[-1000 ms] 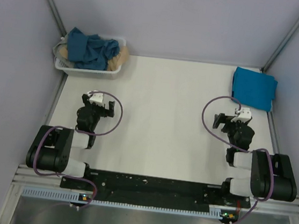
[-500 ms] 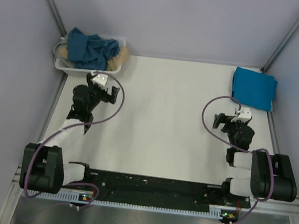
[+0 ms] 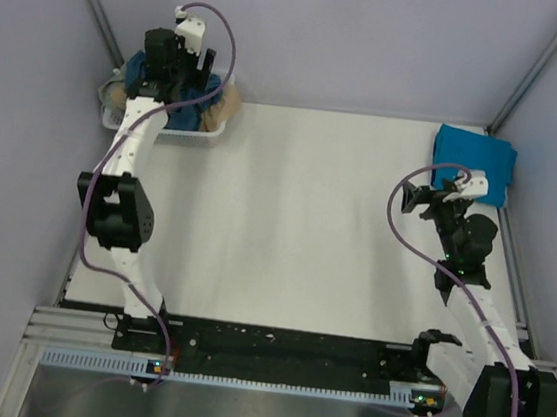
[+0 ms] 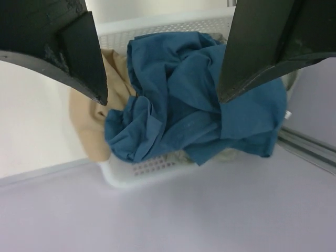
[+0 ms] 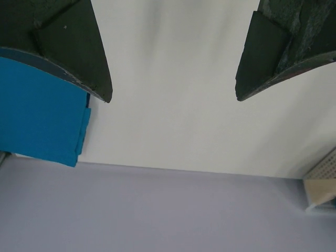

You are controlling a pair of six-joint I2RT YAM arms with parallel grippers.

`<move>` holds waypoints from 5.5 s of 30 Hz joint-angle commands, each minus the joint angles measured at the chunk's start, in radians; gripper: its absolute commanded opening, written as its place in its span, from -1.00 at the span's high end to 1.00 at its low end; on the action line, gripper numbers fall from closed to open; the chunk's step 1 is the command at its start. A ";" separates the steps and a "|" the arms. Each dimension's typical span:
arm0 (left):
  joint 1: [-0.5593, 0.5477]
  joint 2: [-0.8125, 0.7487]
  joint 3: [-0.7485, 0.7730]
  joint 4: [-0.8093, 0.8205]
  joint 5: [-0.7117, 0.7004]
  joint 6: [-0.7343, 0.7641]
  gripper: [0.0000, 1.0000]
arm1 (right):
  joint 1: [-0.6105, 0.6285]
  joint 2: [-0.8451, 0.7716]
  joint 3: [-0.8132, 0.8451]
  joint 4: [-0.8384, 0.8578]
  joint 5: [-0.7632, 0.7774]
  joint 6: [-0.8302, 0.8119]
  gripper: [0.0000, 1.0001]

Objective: Fold and stack the t-shirts
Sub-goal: Grab crumpled tshirt from bin with the left arm, then move the tshirt to the center of the board, then flatten out the tshirt

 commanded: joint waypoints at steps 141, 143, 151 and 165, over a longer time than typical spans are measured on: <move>0.107 -0.721 0.211 -1.043 0.304 0.349 1.00 | 0.698 -0.027 1.400 -1.545 0.426 -0.099 1.00; 0.107 -0.721 0.107 -0.988 0.332 0.329 1.00 | 0.697 0.056 1.403 -1.542 0.500 -0.124 1.00; 0.088 -0.606 -0.335 -0.604 0.508 0.223 1.00 | 0.333 0.468 1.293 -1.245 0.117 -0.142 1.00; -0.014 -0.257 -0.161 -0.515 0.342 0.241 -0.45 | 0.298 0.877 1.421 -1.386 0.373 -0.086 -0.23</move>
